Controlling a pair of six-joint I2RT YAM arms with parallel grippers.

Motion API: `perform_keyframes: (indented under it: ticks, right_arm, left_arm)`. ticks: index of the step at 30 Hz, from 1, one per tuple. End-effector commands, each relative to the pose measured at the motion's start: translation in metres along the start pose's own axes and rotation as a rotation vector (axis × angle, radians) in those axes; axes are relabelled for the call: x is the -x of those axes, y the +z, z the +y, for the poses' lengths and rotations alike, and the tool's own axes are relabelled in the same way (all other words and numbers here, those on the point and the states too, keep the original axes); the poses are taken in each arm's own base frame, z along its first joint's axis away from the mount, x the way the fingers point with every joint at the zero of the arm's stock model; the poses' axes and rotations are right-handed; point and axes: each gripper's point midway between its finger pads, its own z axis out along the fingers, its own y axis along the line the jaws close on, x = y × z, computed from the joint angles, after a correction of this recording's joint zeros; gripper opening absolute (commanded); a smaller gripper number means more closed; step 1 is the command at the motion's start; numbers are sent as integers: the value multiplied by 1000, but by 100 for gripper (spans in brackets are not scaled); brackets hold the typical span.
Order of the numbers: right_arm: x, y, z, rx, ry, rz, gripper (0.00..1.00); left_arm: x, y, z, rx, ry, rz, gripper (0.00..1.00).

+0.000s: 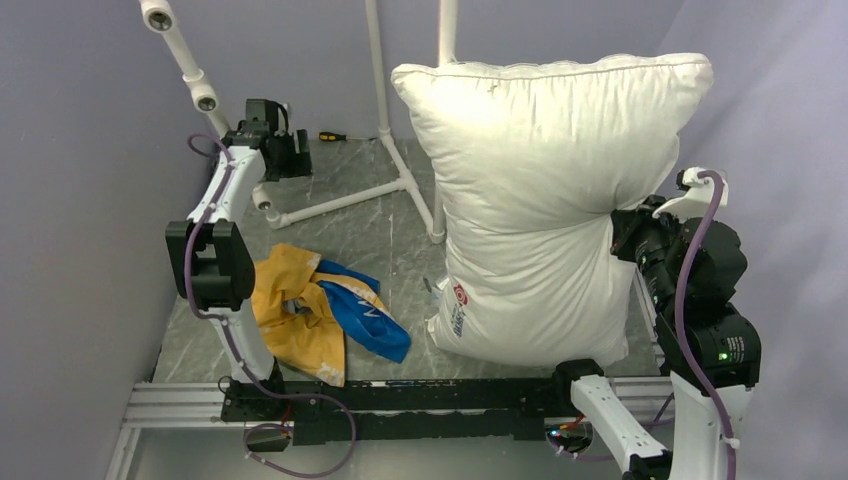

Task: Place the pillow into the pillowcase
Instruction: Place the pillowcase at the corner of the board.

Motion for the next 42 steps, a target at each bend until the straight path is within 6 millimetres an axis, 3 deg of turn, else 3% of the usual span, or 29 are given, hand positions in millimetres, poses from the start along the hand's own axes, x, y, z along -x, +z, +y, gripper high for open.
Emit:
perform_keyframes:
  ticks: [1,5,7,13,17,21,24,28,30,32,35,42]
  right_arm:
    - [119,-42,-13,-72,90,-471,0]
    - [115,-51,-21,-96,107,-506,0]
    - [120,-59,-28,-127,99,-540,0]
    - [129,-58,-40,-208,75,-549,0]
    - [133,-52,-41,-225,65,-552,0]
    - [130,-36,-35,-216,48,-516,0]
    - [125,-25,-29,-192,38,-491,0]
    - [118,-11,-23,-169,34,-453,0]
    - [115,-6,-20,-152,34,-441,0]
    - [111,0,-16,-140,35,-422,0]
    - [102,12,-11,-121,26,-375,0]
    - [80,36,0,-77,14,-281,0]
  left_arm:
    - [13,8,52,115,-20,-3,82]
    - [22,4,36,26,0,-51,87]
    - [20,6,43,58,9,-51,88]
    - [16,25,87,207,-8,17,87]
    - [16,27,125,306,-45,42,86]
    - [11,15,164,380,-157,46,86]
    - [15,-3,170,375,-199,7,86]
    - [24,-21,120,174,-178,-52,89]
    - [25,-33,71,82,-87,-75,91]
    - [19,-50,35,42,-10,-71,91]
    - [-3,-76,-6,-54,6,-29,88]
    - [-68,-142,-73,-343,58,-63,73]
